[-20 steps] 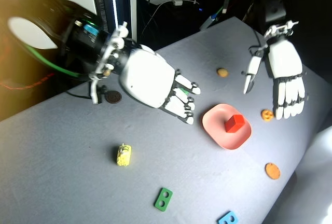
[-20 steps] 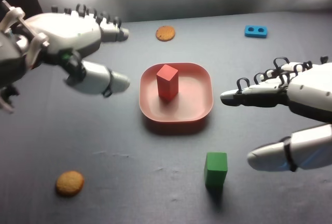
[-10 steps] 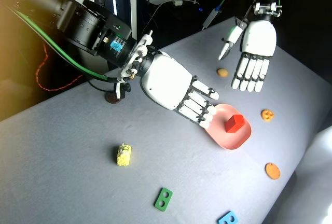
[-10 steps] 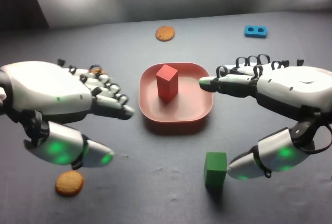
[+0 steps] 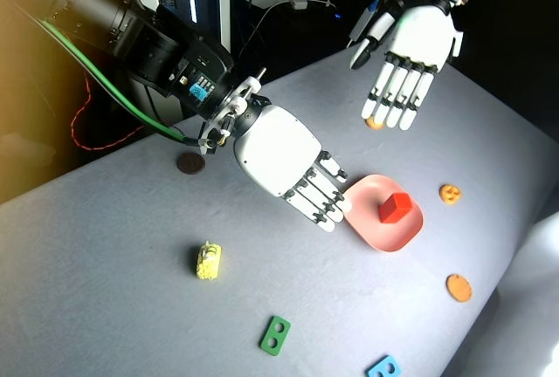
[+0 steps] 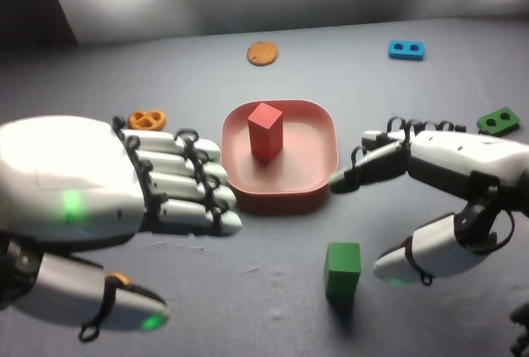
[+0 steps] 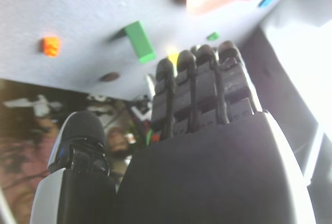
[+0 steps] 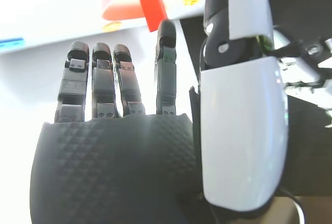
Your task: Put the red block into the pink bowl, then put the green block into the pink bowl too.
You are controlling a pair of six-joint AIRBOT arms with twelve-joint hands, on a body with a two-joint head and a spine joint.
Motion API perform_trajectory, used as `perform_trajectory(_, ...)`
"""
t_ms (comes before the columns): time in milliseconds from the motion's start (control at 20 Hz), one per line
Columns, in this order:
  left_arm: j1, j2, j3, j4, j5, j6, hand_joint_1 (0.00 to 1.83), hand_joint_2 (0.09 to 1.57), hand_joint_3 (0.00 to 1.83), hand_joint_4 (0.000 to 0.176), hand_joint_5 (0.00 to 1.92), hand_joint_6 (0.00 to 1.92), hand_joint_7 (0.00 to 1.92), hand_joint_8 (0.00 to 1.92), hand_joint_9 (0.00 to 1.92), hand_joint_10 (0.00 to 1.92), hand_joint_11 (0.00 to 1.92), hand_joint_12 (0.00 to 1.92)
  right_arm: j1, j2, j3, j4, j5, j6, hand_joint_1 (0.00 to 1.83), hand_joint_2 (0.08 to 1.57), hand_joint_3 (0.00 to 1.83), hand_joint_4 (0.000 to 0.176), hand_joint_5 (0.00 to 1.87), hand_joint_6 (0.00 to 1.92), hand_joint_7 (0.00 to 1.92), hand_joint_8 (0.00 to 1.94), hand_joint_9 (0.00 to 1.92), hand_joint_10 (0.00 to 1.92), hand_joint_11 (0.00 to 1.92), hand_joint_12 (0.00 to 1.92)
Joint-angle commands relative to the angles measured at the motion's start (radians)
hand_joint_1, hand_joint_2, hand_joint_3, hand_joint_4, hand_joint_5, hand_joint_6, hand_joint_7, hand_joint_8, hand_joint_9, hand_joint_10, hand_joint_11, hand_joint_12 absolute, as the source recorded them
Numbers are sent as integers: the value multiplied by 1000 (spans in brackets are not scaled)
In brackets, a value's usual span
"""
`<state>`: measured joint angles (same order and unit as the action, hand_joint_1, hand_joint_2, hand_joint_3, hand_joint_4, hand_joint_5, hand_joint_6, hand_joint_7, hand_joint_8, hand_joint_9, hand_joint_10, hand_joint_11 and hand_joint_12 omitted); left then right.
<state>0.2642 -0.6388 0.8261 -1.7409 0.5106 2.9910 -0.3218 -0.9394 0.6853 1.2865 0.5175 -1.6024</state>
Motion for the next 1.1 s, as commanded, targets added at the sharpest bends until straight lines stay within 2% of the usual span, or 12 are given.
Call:
perform_trajectory(0,-2,15,1,-60,70,4,55,1330,0,0,230,4,174,4,86,2,0,0,20,9,-12,-29,38,-3,1147,899,7,176,579,39,0,0,0,0,0,0)
perform_trajectory(50,0,17,1,-59,91,4,10,1341,3,0,217,2,159,2,73,2,0,0,31,10,-20,-29,41,-7,1142,894,2,176,613,24,0,0,0,0,0,0)
perform_trajectory(250,-9,18,0,-30,152,3,77,1336,0,0,254,10,196,11,102,10,0,0,58,16,-70,-4,75,-19,1167,873,0,176,689,37,0,0,0,0,0,0)
perform_trajectory(300,-20,15,-1,-21,153,2,20,1341,2,0,249,6,187,5,101,7,1,1,59,15,-76,-3,89,-22,1185,880,0,176,716,45,9,3,0,0,0,0)
perform_trajectory(450,-43,12,-8,-2,154,2,48,1346,1,0,266,8,209,9,113,7,0,0,57,2,-75,-2,120,-24,1112,901,5,176,689,23,0,0,0,0,23,11)
perform_trajectory(550,-43,12,-12,-1,154,1,78,1344,0,0,275,8,219,9,114,5,0,0,54,-10,-73,-2,138,-24,1145,881,0,176,758,45,0,0,0,0,0,0)
perform_trajectory(750,-43,12,-17,-1,159,-3,76,1347,0,0,263,1,195,0,103,0,0,0,44,-35,-73,1,172,-24,1137,897,1,176,768,36,0,0,0,0,0,0)
perform_trajectory(800,-44,12,-18,-1,158,-3,126,1338,0,0,272,4,205,4,106,1,0,0,40,-39,-73,3,184,-24,1116,899,2,176,763,30,0,0,0,0,0,0)
perform_trajectory(1050,-44,9,-18,7,156,-7,70,1351,3,0,264,3,214,2,107,3,0,0,41,-47,-73,24,211,-24,1125,875,0,176,797,32,0,0,0,0,0,0)
